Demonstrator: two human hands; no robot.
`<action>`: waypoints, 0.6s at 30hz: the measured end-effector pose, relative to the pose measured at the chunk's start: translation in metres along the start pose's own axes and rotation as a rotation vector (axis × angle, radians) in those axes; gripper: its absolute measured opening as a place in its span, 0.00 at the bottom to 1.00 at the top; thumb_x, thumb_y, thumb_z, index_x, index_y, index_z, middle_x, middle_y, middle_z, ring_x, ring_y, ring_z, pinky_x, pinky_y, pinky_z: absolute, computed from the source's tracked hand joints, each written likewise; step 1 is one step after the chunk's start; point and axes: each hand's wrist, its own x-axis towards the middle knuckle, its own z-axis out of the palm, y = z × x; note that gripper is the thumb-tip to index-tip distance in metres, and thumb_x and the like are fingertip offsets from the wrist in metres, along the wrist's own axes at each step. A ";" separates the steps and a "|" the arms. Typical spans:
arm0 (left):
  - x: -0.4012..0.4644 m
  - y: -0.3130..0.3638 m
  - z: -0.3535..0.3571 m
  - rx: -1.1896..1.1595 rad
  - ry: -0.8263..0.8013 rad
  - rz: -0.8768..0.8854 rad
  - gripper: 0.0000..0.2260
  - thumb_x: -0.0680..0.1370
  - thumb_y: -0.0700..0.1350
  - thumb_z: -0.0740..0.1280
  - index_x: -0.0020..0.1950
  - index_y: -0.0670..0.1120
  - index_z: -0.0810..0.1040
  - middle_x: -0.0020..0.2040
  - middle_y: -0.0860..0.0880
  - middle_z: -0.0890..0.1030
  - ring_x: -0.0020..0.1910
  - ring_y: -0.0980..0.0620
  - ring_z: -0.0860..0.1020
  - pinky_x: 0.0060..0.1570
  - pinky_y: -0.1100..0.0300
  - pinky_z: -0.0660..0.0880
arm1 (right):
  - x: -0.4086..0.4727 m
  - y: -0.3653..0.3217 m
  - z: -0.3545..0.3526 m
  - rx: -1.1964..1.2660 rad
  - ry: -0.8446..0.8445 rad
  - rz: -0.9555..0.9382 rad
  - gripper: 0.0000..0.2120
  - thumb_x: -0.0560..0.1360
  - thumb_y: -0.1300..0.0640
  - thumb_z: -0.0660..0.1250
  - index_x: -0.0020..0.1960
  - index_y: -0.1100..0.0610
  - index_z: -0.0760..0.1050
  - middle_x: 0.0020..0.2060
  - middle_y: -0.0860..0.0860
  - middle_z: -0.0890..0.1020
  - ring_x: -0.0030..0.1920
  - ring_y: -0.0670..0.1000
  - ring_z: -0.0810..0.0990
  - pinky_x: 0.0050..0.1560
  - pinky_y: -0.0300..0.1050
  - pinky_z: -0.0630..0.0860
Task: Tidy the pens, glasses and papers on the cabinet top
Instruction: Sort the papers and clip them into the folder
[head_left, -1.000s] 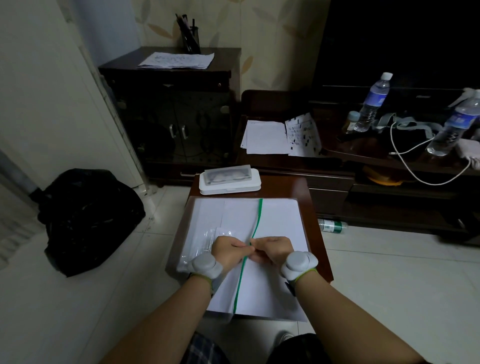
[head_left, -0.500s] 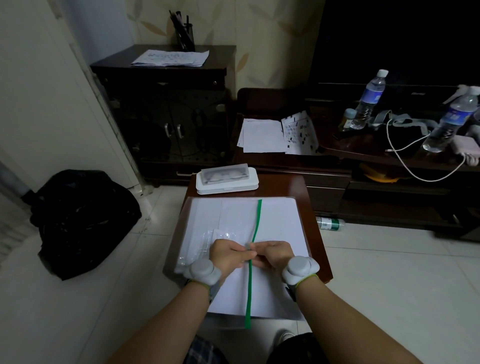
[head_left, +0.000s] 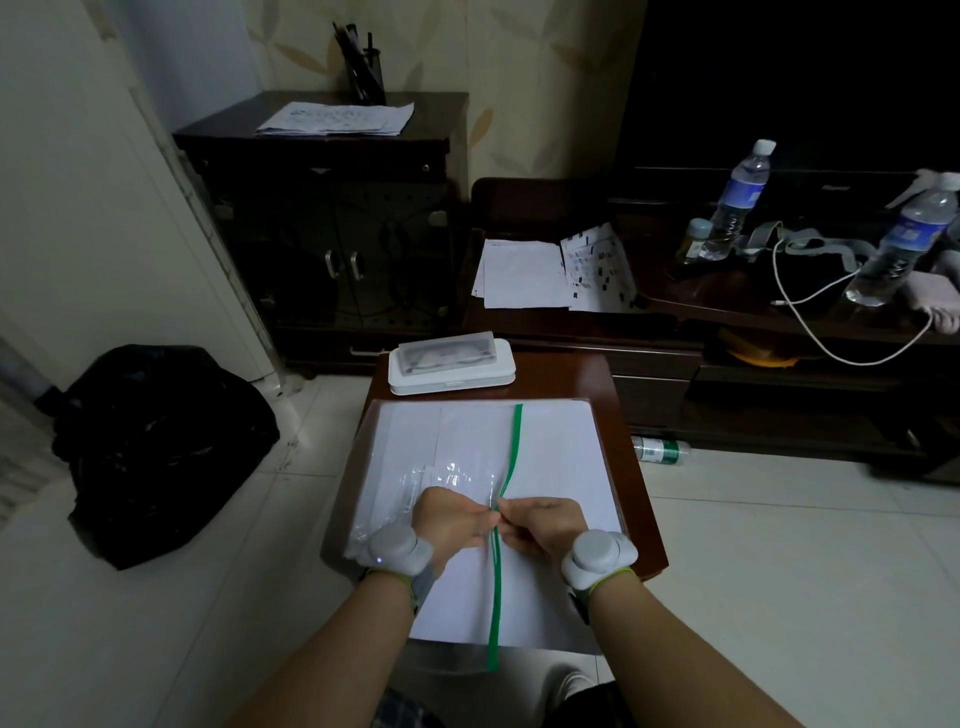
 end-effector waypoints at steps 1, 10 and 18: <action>0.001 0.000 0.000 0.011 0.008 0.001 0.10 0.70 0.35 0.73 0.49 0.32 0.80 0.48 0.35 0.82 0.46 0.43 0.82 0.41 0.61 0.81 | -0.001 -0.001 0.000 -0.014 -0.005 -0.003 0.08 0.70 0.62 0.74 0.34 0.62 0.79 0.24 0.53 0.79 0.24 0.47 0.76 0.30 0.35 0.78; -0.010 0.013 0.011 0.303 0.101 0.092 0.05 0.62 0.40 0.71 0.30 0.45 0.76 0.33 0.44 0.76 0.33 0.48 0.75 0.41 0.49 0.80 | 0.005 -0.009 0.003 -0.123 0.071 0.005 0.09 0.71 0.69 0.69 0.32 0.64 0.77 0.22 0.57 0.76 0.18 0.50 0.72 0.22 0.37 0.74; -0.005 0.004 0.013 0.516 0.168 0.201 0.14 0.70 0.36 0.68 0.30 0.51 0.67 0.36 0.47 0.75 0.37 0.50 0.72 0.37 0.65 0.68 | 0.013 -0.012 -0.030 -0.863 0.498 -0.218 0.22 0.71 0.51 0.70 0.62 0.57 0.71 0.61 0.58 0.70 0.64 0.59 0.68 0.59 0.48 0.70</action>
